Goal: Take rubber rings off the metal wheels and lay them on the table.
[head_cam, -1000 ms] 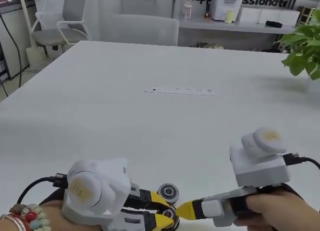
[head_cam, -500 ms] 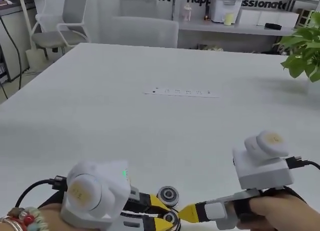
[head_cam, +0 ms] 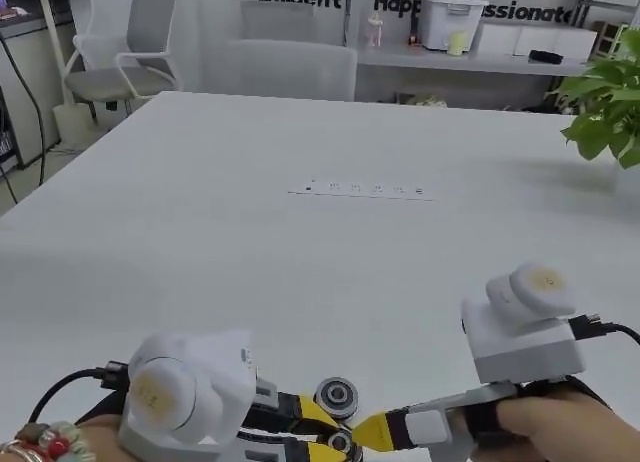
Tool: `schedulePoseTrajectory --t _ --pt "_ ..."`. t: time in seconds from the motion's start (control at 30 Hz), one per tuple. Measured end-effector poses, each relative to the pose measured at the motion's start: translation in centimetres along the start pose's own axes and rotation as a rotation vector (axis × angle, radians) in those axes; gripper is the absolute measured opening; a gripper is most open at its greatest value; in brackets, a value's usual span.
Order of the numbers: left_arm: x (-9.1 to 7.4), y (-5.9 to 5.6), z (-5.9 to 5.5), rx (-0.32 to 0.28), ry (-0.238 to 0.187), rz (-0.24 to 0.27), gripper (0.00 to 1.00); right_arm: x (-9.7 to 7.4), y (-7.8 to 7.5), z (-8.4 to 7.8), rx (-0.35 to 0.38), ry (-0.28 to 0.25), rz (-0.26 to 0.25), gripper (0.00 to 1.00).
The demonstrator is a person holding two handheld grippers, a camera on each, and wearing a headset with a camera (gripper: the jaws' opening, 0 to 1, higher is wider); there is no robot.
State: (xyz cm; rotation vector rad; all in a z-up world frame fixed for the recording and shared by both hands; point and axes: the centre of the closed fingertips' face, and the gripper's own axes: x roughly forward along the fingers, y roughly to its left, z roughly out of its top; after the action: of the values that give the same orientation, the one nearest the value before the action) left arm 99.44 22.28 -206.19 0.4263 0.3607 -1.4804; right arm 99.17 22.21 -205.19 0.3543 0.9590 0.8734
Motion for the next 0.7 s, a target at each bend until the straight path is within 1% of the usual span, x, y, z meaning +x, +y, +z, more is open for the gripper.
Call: schedulePoseTrajectory --t 0.03,0.07,0.13,0.17,0.27,0.47,0.7 --pt "0.0 0.0 0.0 -0.001 0.000 0.001 0.08 0.0 0.2 0.0 0.003 -0.002 0.012 0.00" --pt "0.0 0.0 0.0 -0.002 -0.001 0.001 0.08 -0.2 0.5 0.6 0.014 -0.035 0.025 0.00" --pt "0.0 0.0 0.0 -0.005 -0.002 0.003 0.08 -0.3 0.4 0.5 0.015 -0.022 0.022 0.00" --pt "0.0 0.0 0.0 -0.006 -0.003 0.003 0.08 -0.2 0.1 0.4 -0.004 -0.024 0.007 0.00" --pt "0.0 0.1 0.0 -0.010 -0.003 0.003 0.08 -0.3 -0.1 0.2 0.004 -0.022 0.005 0.00" --pt "0.1 0.0 0.1 -0.010 0.010 0.004 0.08 -0.2 -0.8 -0.2 0.007 -0.007 -0.024 0.00" --pt "0.1 0.0 0.1 -0.007 0.016 0.003 0.08 -0.2 -1.1 -0.5 0.017 0.001 -0.033 0.00"
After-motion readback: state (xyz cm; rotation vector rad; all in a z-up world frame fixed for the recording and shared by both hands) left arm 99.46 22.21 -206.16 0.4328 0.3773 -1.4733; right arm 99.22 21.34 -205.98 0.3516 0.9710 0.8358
